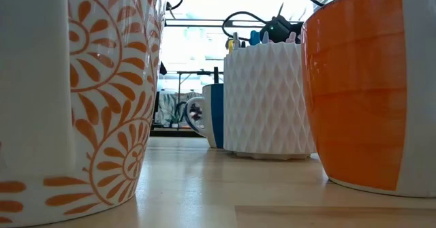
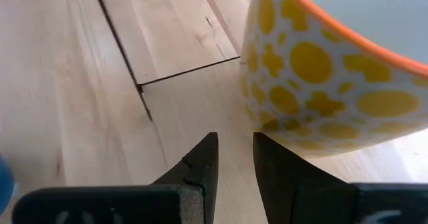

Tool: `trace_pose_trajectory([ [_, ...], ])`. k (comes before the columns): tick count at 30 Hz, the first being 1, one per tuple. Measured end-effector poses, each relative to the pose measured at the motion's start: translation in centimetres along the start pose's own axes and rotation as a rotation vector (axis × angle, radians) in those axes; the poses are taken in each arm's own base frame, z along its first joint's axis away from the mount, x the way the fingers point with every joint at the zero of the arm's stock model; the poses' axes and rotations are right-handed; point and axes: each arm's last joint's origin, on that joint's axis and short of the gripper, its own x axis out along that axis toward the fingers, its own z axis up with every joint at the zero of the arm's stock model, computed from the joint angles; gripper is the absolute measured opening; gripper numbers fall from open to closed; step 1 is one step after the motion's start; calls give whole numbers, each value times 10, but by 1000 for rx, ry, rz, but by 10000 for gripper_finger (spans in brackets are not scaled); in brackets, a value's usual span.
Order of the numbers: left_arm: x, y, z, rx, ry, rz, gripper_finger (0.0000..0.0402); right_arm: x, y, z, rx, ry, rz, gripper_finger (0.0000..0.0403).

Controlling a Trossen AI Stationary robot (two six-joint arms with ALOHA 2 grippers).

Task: Place coffee mugs
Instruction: Put the yellow patterned mug on the shelf

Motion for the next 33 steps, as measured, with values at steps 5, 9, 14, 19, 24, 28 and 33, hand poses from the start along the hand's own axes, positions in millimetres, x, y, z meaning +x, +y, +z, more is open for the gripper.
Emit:
trace_pose_trajectory([
  [5, 0, 0, 0, 0, 0, 0, 131, 0, -5, 0, 8, -6, -11, 75],
  [9, 0, 0, 0, 0, 0, 0, 131, 0, -9, 0, 8, -12, -22, 75],
  [14, 0, 0, 0, 0, -1, 0, 131, 0, -14, 2, 0, -33, -36, 75],
  [19, 0, 0, 1, 0, -4, 1, 131, 0, -19, 2, 3, -41, -46, 75],
  [24, 0, 0, 2, 1, -17, 4, 131, 0, -24, 3, 1, -55, -59, 75],
  [28, 0, 0, 2, 1, -23, 5, 131, 0, -27, 4, 1, -71, -67, 75],
  [33, 0, 0, 2, 1, -23, 5, 131, 1, -31, 4, 6, -86, -74, 75],
])
